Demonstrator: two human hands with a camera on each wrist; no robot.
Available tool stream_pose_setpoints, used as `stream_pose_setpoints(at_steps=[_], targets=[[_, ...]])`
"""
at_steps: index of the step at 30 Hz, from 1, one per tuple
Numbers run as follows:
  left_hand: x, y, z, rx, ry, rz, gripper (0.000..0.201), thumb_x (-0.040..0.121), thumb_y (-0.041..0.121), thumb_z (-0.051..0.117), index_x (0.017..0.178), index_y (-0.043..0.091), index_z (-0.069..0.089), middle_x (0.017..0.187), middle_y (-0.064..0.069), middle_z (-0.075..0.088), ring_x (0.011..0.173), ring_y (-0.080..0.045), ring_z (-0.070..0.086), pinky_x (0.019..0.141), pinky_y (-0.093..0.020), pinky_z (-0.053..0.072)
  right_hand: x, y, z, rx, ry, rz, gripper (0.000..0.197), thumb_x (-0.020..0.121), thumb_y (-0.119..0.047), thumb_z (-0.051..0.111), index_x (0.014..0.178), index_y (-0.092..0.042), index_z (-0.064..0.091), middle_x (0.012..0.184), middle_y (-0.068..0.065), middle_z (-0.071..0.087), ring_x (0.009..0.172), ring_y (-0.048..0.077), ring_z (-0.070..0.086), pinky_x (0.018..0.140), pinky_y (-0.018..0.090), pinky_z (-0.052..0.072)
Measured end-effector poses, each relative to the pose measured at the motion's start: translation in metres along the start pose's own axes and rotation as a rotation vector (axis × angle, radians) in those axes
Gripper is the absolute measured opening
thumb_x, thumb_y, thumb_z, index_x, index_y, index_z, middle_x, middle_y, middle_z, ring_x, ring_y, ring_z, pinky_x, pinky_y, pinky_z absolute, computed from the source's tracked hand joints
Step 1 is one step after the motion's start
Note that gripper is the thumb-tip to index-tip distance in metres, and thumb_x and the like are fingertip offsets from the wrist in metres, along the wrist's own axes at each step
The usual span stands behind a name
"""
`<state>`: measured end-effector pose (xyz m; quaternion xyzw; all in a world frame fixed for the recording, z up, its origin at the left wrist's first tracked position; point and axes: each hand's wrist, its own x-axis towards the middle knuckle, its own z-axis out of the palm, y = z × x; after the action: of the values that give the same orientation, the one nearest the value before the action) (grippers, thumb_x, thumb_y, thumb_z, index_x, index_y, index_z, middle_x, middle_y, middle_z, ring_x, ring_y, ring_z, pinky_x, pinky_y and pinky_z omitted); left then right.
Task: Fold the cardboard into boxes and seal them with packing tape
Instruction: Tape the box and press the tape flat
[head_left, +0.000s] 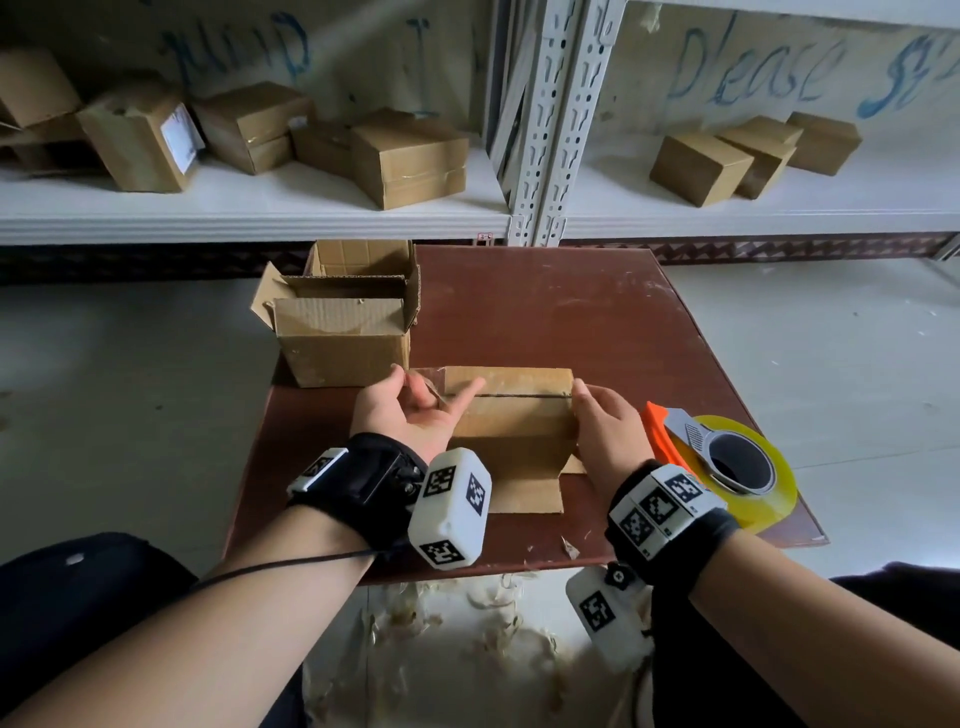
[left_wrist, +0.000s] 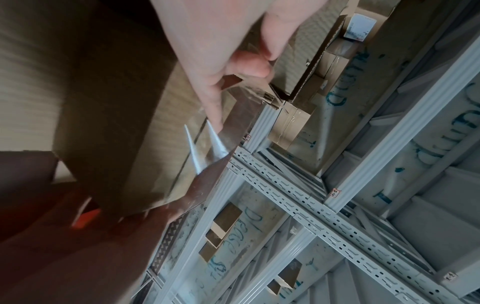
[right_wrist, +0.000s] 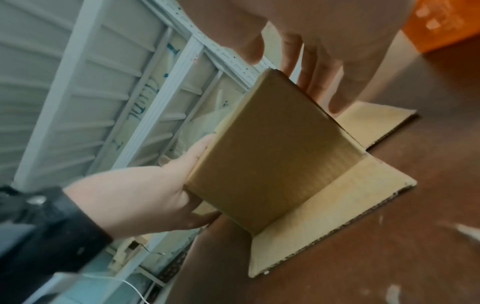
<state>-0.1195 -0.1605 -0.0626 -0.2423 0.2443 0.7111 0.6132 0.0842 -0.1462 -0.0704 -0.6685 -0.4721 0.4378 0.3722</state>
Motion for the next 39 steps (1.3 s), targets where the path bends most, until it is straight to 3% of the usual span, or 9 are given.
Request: stream_pose_setpoints(at_steps=[2,5,7,10,13,18,25,31,39], targets=[[0.000,-0.002,-0.003,0.021,-0.011,-0.011,0.044,0.099,0.017,0.066,0.139,0.007,0.052,0.072,0.004,0.053,0.054,-0.008,0.055,0.080,-0.082,0.046,0.002,-0.001,-0.001,-0.096,-0.002,-0.074,0.038,0.109,-0.044,0.046,0.130,-0.017,0.060,0.117,-0.002,0.065,0.100,0.011,0.060,0.073,0.018,0.046],[-0.007,0.000,0.003,0.102,-0.050,-0.022,0.053,0.093,0.026,0.075,0.137,0.006,0.054,0.076,0.003,0.055,0.070,-0.006,0.063,0.076,-0.082,0.049,0.006,-0.002,0.001,-0.156,-0.018,-0.093,0.039,0.108,-0.046,0.045,0.131,-0.017,0.059,0.113,-0.004,0.064,0.089,0.001,0.056,0.067,0.015,0.040],[-0.017,0.004,0.010,0.190,-0.062,-0.026,0.056,0.087,0.028,0.082,0.131,0.007,0.056,0.088,0.004,0.065,0.073,-0.004,0.065,0.082,-0.082,0.047,0.008,-0.003,0.002,-0.165,-0.025,-0.103,0.039,0.108,-0.046,0.047,0.131,-0.017,0.060,0.111,-0.005,0.065,0.087,-0.002,0.055,0.067,0.015,0.040],[-0.035,0.012,0.019,0.381,-0.116,0.006,0.046,0.085,0.018,0.083,0.125,0.011,0.062,0.075,0.007,0.070,0.062,-0.003,0.058,0.093,-0.081,0.043,0.010,-0.003,0.005,-0.152,-0.027,-0.092,0.038,0.107,-0.045,0.049,0.129,-0.017,0.061,0.103,-0.009,0.064,0.086,-0.002,0.056,0.067,0.015,0.042],[-0.045,0.018,0.026,0.614,-0.183,0.093,0.052,0.084,0.011,0.081,0.132,0.013,0.059,0.080,0.008,0.068,0.059,-0.002,0.060,0.098,-0.075,0.046,0.011,-0.003,0.006,-0.149,-0.035,-0.080,0.039,0.107,-0.046,0.049,0.131,-0.017,0.062,0.101,-0.011,0.062,0.087,0.000,0.057,0.067,0.018,0.043],[-0.059,0.022,0.033,0.963,-0.241,0.421,0.049,0.079,0.006,0.085,0.122,0.011,0.064,0.097,-0.006,0.068,0.069,-0.008,0.064,0.087,-0.056,0.061,0.009,-0.009,0.007,-0.179,-0.039,-0.099,0.041,0.111,-0.038,0.042,0.144,-0.016,0.053,0.128,0.000,0.063,0.111,0.015,0.058,0.094,0.029,0.046],[-0.066,0.020,0.030,1.189,-0.238,0.703,0.041,0.080,0.019,0.088,0.115,0.013,0.067,0.081,-0.001,0.069,0.069,-0.009,0.067,0.082,-0.041,0.064,0.007,-0.015,0.013,-0.069,-0.062,-0.078,0.044,0.112,-0.027,0.034,0.154,-0.017,0.044,0.153,0.002,0.049,0.141,0.019,0.044,0.118,0.031,0.032],[-0.058,0.030,0.025,1.197,-0.139,0.755,0.045,0.078,0.023,0.090,0.115,0.014,0.067,0.072,0.010,0.072,0.066,-0.005,0.070,0.080,-0.039,0.065,0.005,-0.015,0.021,-0.088,-0.057,-0.080,0.049,0.106,-0.032,0.032,0.150,-0.019,0.050,0.148,0.001,0.056,0.136,0.021,0.051,0.118,0.045,0.039],[-0.054,0.037,0.013,1.164,-0.098,0.707,0.055,0.072,0.019,0.093,0.118,0.013,0.065,0.083,0.000,0.069,0.081,-0.014,0.073,0.074,-0.042,0.065,0.002,-0.011,0.023,-0.198,-0.058,-0.113,0.049,0.111,-0.037,0.028,0.156,-0.022,0.042,0.153,0.002,0.051,0.140,0.022,0.048,0.116,0.037,0.038]])
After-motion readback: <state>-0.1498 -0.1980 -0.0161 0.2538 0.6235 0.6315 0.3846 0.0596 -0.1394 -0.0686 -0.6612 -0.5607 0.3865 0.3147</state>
